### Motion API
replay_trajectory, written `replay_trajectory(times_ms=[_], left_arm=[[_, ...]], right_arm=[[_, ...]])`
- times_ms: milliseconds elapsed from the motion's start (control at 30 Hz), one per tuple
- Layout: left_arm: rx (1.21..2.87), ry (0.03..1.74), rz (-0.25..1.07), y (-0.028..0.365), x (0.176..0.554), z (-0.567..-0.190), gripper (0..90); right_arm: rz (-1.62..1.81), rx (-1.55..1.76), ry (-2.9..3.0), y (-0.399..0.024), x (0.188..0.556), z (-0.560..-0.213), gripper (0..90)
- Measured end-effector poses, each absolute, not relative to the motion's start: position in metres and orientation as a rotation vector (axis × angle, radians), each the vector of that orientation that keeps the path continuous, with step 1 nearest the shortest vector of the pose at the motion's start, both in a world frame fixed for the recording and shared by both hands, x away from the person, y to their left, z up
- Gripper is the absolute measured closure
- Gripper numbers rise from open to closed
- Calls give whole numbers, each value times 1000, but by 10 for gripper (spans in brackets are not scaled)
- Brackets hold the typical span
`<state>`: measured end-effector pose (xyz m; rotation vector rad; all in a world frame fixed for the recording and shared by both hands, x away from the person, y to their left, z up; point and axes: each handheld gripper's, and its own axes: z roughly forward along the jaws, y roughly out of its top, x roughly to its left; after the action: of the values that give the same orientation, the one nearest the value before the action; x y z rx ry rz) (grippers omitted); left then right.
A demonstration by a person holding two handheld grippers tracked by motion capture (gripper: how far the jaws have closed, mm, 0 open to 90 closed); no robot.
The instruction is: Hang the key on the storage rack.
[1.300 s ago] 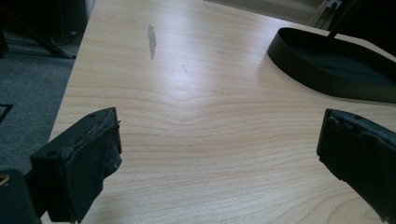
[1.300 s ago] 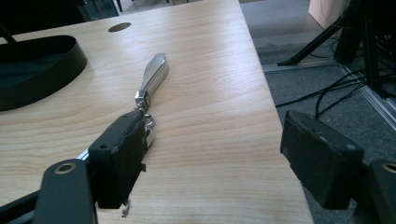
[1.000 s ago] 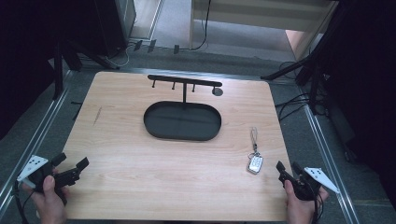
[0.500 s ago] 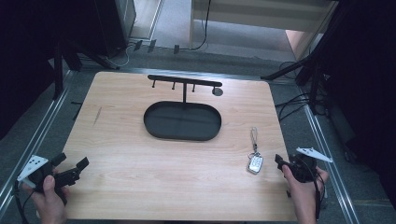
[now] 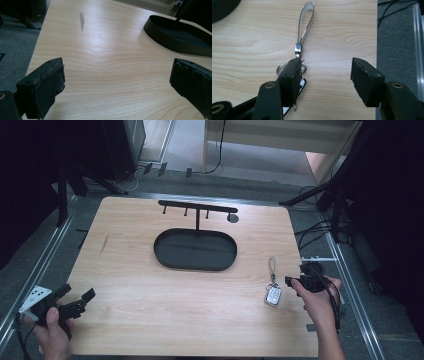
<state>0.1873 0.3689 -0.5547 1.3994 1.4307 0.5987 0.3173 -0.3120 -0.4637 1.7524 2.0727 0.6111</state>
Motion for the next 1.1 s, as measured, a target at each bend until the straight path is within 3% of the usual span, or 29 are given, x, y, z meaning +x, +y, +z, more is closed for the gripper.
replay_trajectory(times_ms=[400,700,1100], left_arm=[[1388,1430,593,370,187,-555,0],[1391,1434,583,370,188,-555,1],[1391,1430,576,371,188,-555,1]], right_arm=[[329,1764,2229,-275,355,-461,442],[221,1823,2295,-260,386,-460,584],[160,1944,2310,-257,400,-488,664]])
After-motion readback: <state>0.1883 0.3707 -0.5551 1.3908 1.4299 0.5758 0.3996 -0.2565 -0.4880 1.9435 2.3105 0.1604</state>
